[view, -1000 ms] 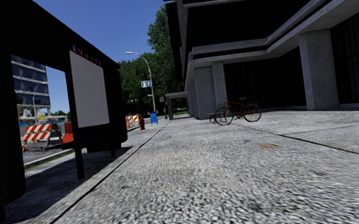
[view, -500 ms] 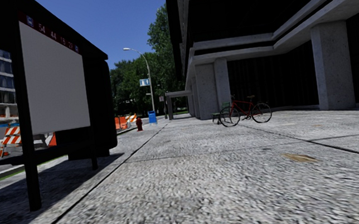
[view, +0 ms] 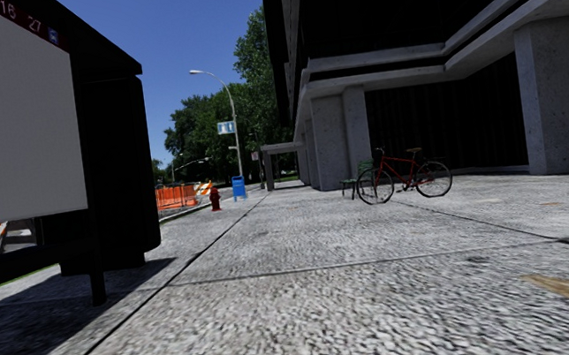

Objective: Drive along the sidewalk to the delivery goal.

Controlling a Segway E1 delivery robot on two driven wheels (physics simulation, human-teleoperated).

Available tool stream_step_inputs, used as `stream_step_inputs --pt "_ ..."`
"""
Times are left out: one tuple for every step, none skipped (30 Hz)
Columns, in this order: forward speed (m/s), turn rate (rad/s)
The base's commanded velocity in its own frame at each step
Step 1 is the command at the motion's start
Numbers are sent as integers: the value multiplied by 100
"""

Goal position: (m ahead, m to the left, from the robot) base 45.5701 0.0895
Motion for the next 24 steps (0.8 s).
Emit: stream_step_inputs --pt "200 0" --pt "200 0" --pt "200 0" --pt "200 0" --pt "200 0" --pt "200 0" --pt "200 0" --pt "200 0" --pt "200 0" --pt "200 0" --pt "200 0" --pt "200 0" --pt "200 0" --pt "200 0" --pt "200 0" --pt "200 0" --pt "200 0" --pt "200 0" --pt "200 0" --pt "200 0" --pt "200 0" --pt "200 0" --pt "200 0" --pt "200 0"
